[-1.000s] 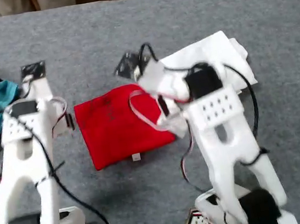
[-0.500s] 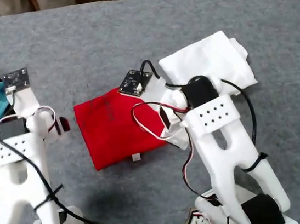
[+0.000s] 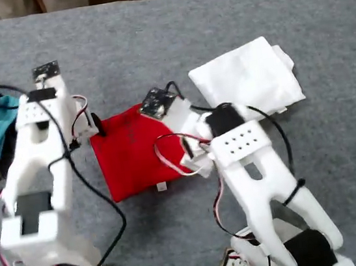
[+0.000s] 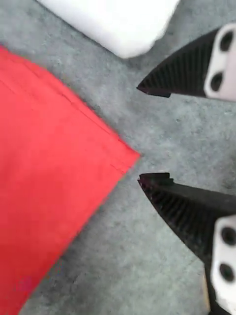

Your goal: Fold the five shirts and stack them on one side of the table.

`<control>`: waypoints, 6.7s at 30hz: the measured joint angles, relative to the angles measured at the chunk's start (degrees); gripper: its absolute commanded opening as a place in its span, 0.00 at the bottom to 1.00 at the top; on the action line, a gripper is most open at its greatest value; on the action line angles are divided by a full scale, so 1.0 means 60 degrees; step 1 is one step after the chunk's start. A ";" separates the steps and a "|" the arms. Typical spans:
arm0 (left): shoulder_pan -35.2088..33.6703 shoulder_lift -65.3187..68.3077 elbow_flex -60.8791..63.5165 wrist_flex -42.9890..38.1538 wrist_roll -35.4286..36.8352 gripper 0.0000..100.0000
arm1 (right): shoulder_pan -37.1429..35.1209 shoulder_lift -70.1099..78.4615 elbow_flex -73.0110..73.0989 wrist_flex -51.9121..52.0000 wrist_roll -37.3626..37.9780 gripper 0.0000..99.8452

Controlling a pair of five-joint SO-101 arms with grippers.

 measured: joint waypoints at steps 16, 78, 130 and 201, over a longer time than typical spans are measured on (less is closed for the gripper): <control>-0.0015 0.2066 -0.1538 -0.0015 -0.0322 0.25 | -0.0571 0.3560 -0.0747 -0.1275 -0.1216 0.26; 0.1758 0.2066 -0.8220 0.3326 -0.0352 0.02 | 0.0586 0.1319 -0.2315 0.0659 -0.1319 0.00; 0.5026 0.6974 -1.2234 -0.2183 0.1626 0.03 | 0.7443 0.0117 -0.2725 -0.3165 0.0088 0.01; -0.6242 0.7839 -1.6806 0.4806 -0.0791 0.02 | 0.3077 0.0029 0.0586 -0.2066 0.0337 0.00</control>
